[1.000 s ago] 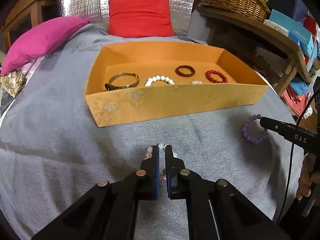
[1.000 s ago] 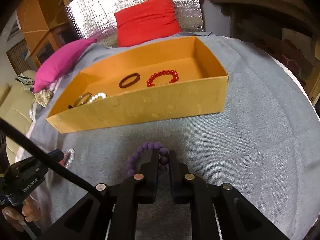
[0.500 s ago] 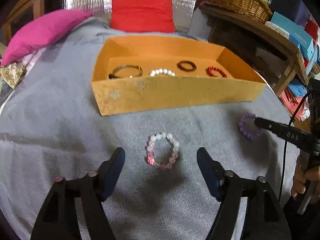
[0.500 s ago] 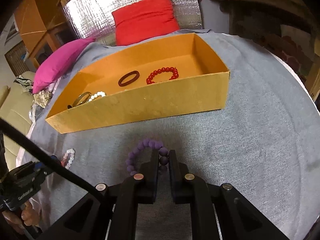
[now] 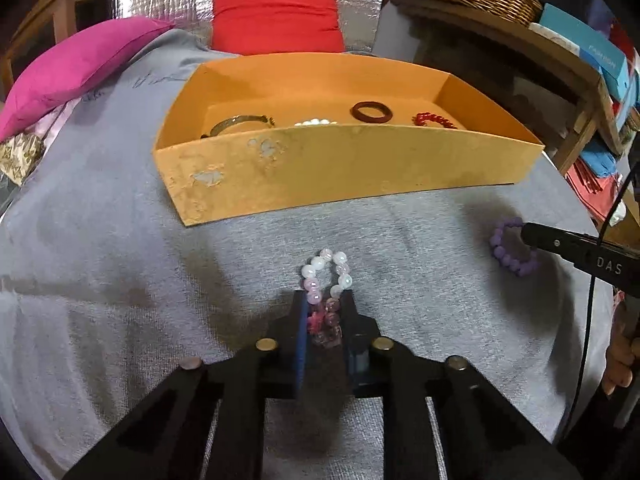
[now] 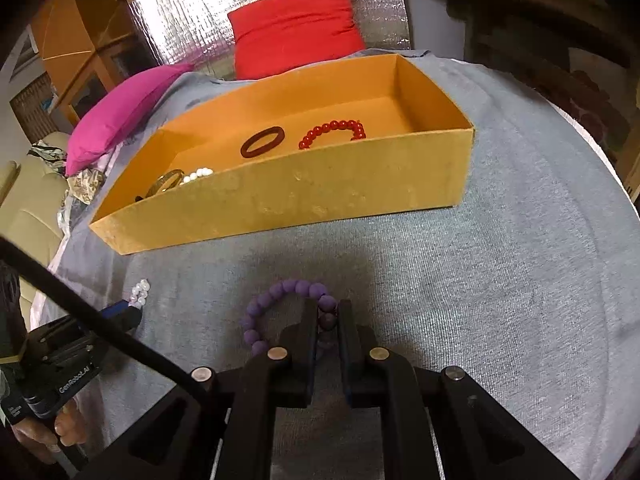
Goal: Organize jewelry
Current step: 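Lift pink-and-white bracelet with left tool while right tool lifts purple bracelet toward box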
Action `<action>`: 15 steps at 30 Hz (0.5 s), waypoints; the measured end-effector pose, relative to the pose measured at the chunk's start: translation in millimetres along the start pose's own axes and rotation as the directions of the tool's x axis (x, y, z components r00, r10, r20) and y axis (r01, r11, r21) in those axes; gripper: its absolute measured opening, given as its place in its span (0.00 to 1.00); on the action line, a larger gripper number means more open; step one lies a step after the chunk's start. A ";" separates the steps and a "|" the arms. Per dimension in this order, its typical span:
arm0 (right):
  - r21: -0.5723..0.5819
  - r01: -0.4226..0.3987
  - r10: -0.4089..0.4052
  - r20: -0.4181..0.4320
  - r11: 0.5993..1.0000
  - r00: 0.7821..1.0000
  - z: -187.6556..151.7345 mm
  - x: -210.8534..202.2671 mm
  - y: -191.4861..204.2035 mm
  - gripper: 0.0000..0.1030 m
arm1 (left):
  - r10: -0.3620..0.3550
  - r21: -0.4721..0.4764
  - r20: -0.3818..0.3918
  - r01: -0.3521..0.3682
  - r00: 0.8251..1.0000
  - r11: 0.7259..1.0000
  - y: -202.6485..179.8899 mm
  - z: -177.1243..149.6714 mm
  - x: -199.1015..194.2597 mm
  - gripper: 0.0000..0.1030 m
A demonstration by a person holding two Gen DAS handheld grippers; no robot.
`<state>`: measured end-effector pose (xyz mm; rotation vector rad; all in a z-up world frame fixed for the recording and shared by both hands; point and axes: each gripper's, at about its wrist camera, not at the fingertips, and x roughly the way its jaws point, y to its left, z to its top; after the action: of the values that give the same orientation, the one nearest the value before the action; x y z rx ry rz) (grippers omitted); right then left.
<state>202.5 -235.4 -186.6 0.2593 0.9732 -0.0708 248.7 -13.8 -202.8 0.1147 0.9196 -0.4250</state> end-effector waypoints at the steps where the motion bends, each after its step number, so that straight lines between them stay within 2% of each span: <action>1: -0.002 -0.003 0.003 0.001 1.000 1.000 0.2 -0.5 1.1 0.10 | -0.002 0.006 0.005 0.002 1.000 1.000 -0.8 -0.1 -2.5 0.09; 15: -0.022 -0.039 0.040 0.043 0.999 0.998 3.9 -5.3 19.1 0.10 | -0.019 -0.018 0.082 0.021 0.996 1.000 7.3 5.5 -32.5 0.09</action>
<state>206.0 -218.2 -176.6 0.2563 0.9244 -0.0298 238.6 1.3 -174.4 0.0708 0.8447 -0.4368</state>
